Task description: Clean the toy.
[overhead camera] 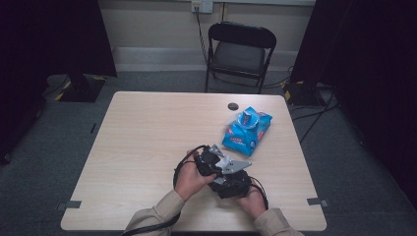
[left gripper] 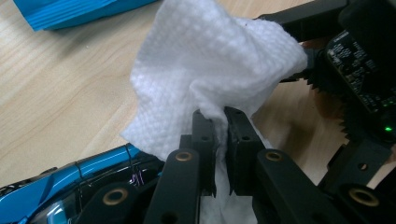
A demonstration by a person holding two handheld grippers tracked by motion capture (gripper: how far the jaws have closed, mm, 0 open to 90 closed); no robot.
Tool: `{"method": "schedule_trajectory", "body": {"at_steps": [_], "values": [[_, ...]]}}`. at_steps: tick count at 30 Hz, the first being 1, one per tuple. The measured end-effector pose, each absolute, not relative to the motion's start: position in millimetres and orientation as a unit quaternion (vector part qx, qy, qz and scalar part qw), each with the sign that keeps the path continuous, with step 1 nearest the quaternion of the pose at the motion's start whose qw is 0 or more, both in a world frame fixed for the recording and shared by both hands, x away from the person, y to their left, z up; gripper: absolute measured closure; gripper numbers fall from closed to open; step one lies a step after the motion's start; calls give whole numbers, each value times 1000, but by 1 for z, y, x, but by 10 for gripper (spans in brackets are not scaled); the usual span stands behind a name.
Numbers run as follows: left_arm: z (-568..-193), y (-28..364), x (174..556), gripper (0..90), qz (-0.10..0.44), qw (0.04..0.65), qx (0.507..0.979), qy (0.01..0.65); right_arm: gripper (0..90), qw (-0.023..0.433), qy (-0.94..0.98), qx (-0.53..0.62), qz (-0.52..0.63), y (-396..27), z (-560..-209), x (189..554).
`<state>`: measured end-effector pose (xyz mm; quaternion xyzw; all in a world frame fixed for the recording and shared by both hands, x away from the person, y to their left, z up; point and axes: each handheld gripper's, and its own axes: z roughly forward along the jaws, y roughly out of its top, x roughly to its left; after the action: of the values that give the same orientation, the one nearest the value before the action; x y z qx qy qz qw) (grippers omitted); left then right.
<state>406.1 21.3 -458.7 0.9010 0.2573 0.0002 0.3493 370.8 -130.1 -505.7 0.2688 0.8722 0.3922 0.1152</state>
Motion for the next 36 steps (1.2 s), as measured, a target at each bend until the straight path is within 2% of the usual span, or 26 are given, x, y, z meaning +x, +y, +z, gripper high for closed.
{"method": "schedule_trajectory", "body": {"at_steps": [17,36], "values": [[-461,26,412,836,-9,359,895,265,246,115,872,268,392,-130,-506,371],[-460,39,424,843,20,361,890,278,246,115,872,268,393,-130,-506,371]]}}
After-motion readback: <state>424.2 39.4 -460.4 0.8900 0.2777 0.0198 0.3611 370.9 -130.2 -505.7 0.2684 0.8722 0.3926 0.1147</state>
